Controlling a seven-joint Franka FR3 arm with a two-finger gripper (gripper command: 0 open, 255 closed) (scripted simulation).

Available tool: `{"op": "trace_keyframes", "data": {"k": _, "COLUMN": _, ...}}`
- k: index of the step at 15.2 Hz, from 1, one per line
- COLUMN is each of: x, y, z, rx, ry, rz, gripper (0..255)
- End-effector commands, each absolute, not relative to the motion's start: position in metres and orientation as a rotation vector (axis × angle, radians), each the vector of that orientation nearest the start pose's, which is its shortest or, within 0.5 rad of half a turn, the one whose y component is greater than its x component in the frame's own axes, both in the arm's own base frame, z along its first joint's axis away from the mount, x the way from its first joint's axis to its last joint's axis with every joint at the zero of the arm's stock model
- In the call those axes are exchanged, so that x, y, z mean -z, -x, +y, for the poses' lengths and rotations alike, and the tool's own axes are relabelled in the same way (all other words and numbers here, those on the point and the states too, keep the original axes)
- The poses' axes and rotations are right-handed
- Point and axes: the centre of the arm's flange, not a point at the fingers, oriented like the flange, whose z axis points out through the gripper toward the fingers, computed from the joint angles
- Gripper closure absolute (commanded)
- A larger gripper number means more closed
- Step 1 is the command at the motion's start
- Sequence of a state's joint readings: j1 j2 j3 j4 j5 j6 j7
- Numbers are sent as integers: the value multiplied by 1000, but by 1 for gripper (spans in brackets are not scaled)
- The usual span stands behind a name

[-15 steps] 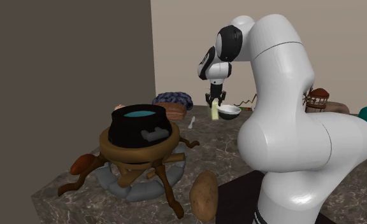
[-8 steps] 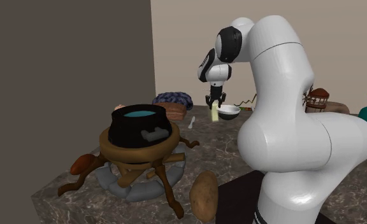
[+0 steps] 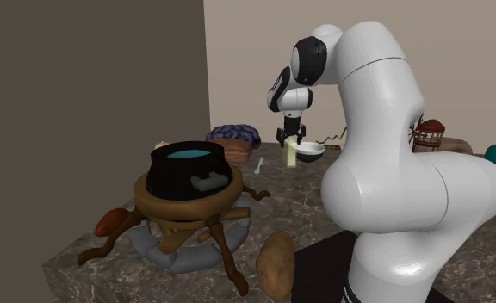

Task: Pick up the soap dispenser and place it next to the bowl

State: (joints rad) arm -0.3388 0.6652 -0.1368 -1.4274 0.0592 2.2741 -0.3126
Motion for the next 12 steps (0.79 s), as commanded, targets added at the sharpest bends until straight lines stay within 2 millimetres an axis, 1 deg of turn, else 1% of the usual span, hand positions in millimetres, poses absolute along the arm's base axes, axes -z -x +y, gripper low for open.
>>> {"op": "trace_keyframes", "data": {"k": 1, "x": -337, "y": -665, "z": -318, "rx": 260, "ry": 3223, "rz": 259, "gripper": 0}}
{"op": "trace_keyframes", "data": {"k": 4, "x": -373, "y": -660, "z": -313, "rx": 260, "ry": 3223, "rz": 259, "gripper": 0}}
{"op": "trace_keyframes", "data": {"k": 12, "x": -373, "y": -660, "z": -313, "rx": 260, "ry": 3223, "rz": 259, "gripper": 0}}
